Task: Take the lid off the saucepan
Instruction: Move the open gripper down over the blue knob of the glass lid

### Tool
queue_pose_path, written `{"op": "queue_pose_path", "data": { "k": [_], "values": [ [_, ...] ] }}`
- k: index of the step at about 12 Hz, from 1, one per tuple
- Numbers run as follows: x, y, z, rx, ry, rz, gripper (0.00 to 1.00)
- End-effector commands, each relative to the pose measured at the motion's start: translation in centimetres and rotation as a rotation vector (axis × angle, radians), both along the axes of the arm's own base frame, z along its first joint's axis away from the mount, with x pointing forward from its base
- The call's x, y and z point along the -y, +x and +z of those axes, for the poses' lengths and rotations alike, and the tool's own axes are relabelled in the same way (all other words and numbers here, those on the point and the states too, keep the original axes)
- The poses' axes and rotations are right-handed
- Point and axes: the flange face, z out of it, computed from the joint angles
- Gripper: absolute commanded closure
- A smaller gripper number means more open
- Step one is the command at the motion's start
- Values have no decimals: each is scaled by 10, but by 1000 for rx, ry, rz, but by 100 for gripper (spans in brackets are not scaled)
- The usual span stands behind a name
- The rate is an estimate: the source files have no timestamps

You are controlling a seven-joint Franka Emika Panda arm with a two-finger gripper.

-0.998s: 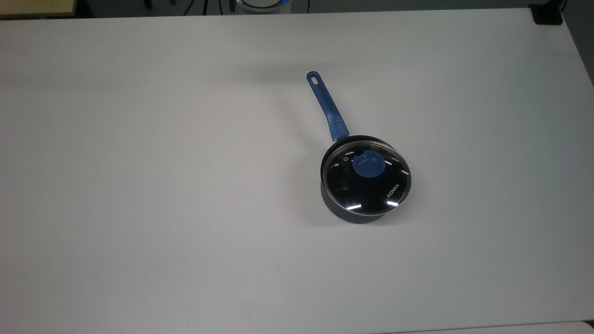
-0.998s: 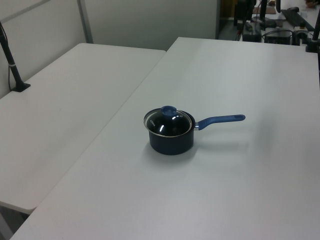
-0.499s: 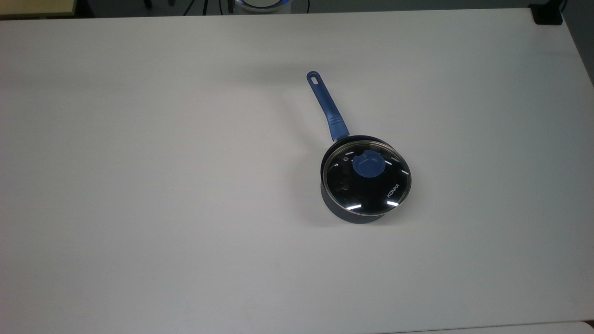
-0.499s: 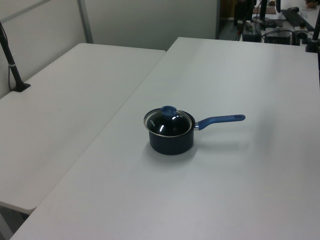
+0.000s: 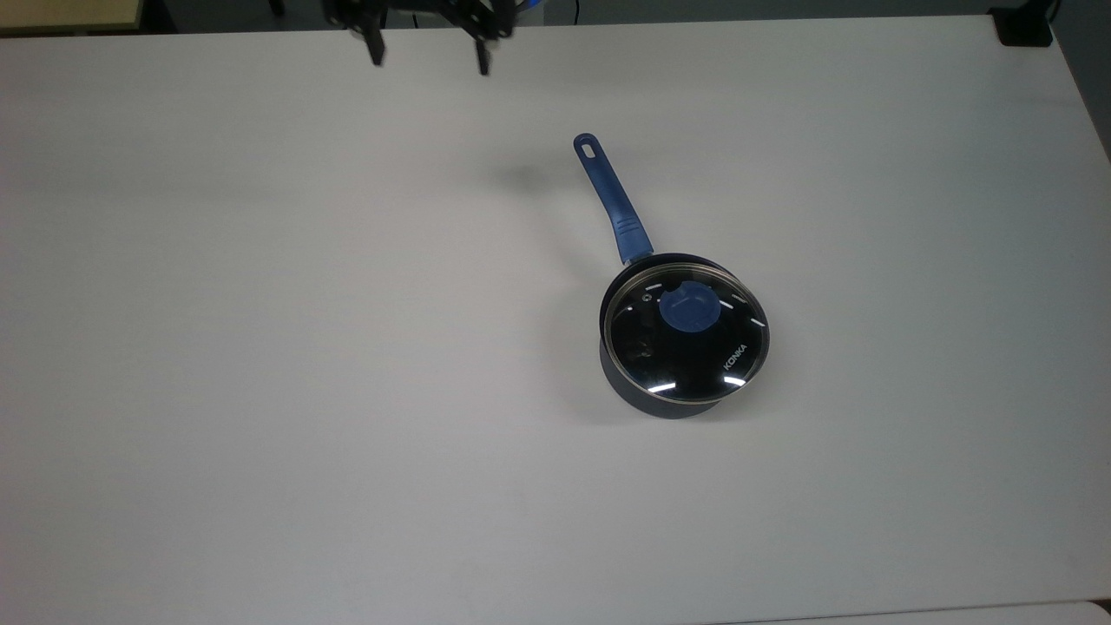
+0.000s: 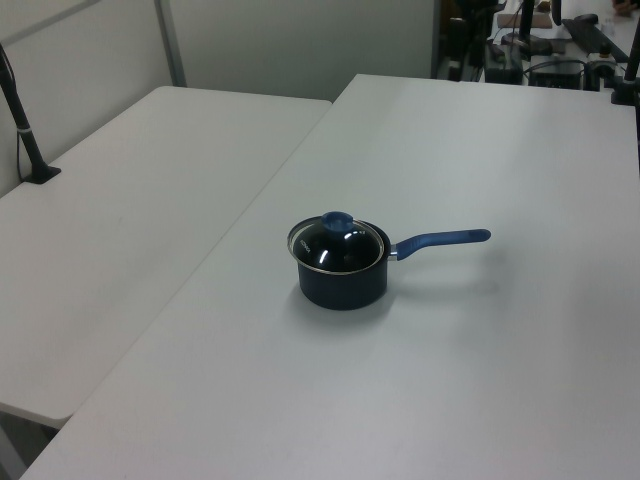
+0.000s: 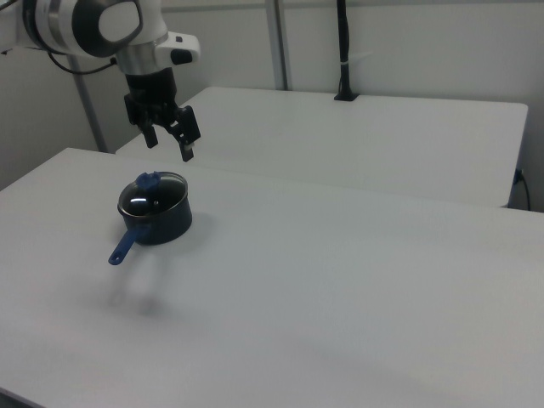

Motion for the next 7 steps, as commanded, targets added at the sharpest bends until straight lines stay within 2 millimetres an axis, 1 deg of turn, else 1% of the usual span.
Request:
{"op": "queue_pose_path", "data": {
  "k": [1,3,4,5,6,7],
  "values": [
    [-81,26,-16,81,60,-157,1],
    [-127,41,-42,89,98,-385,1],
    [-145,48,-51,85,118,-484,0],
    [-153,57,-65,70,129,-566,0],
    [-173,64,-78,74,144,-628,0],
    [-198,69,-99,98,114,-664,0]
  ]
}}
